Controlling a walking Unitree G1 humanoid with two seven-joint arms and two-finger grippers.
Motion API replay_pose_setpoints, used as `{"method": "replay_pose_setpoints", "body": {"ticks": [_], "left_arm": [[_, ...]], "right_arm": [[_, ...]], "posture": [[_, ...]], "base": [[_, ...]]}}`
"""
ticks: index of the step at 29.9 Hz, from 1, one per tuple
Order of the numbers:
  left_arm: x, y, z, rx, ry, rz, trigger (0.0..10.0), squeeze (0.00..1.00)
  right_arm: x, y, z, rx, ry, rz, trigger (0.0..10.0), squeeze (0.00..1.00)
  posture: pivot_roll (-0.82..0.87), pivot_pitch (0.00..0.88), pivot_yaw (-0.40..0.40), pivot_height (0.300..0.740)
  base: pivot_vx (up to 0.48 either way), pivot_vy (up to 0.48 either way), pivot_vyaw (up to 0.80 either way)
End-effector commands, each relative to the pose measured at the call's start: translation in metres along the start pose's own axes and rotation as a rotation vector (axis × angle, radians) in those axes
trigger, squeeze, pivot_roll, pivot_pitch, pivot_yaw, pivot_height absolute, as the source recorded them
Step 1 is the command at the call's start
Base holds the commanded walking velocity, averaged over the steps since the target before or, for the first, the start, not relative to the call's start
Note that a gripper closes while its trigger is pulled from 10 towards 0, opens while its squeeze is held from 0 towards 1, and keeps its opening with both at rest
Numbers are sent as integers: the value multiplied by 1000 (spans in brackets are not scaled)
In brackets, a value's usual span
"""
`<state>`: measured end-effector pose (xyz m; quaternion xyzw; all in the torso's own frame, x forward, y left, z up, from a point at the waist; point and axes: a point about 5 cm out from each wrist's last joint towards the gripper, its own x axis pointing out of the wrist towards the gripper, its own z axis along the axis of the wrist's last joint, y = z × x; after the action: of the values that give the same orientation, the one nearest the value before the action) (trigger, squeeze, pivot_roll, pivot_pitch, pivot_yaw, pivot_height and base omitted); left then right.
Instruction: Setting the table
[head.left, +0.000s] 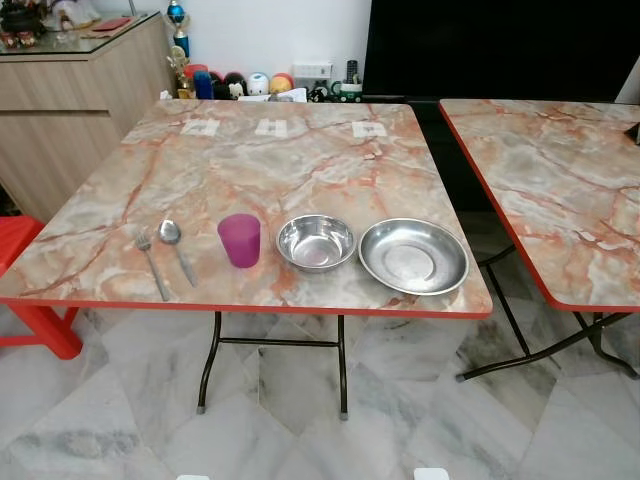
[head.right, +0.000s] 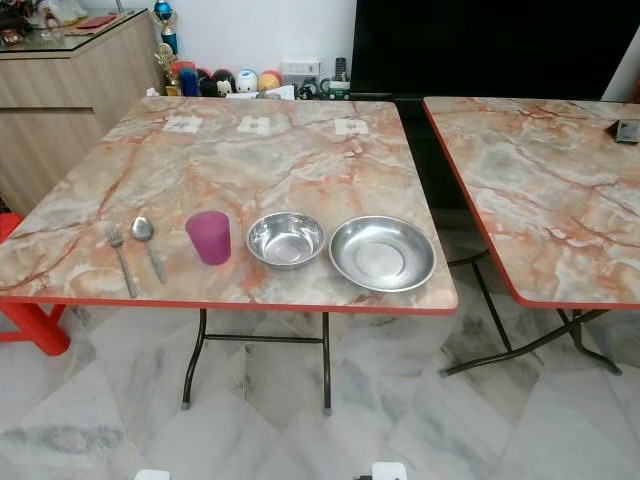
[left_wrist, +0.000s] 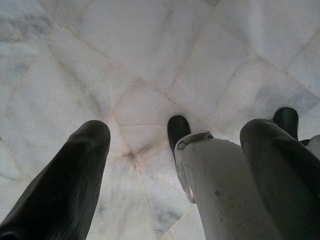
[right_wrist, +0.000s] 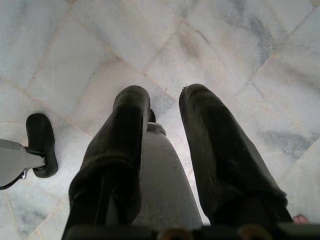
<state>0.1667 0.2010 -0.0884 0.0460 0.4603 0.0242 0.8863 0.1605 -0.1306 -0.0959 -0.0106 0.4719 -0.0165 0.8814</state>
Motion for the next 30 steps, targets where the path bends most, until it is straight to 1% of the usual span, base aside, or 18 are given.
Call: {"method": "replay_pose_setpoints", "body": {"ticks": [1,24,27,30], "left_arm": [[-18,74,-30,-243,64,108,10000,0],[-18,74,-30,-243,64,108,10000,0],[-19,75,-31,-210,48,85,10000,0],[-15,62,-25,-202,36,66,10000,0]], "right_arm": [[5,-53,20,242,18,-13,10000,0],[5,-53,20,242,18,-13,10000,0],[5,-53,21,290,5,-20,10000,0],[5,-54,21,296,2,-20,10000,0]], "posture": [[1,0,-7,740],[1,0,-7,740],[1,0,-9,740],[1,0,-10,740]], "base": [[0,0,0],[0,0,0],[0,0,0],[0,0,0]]}}
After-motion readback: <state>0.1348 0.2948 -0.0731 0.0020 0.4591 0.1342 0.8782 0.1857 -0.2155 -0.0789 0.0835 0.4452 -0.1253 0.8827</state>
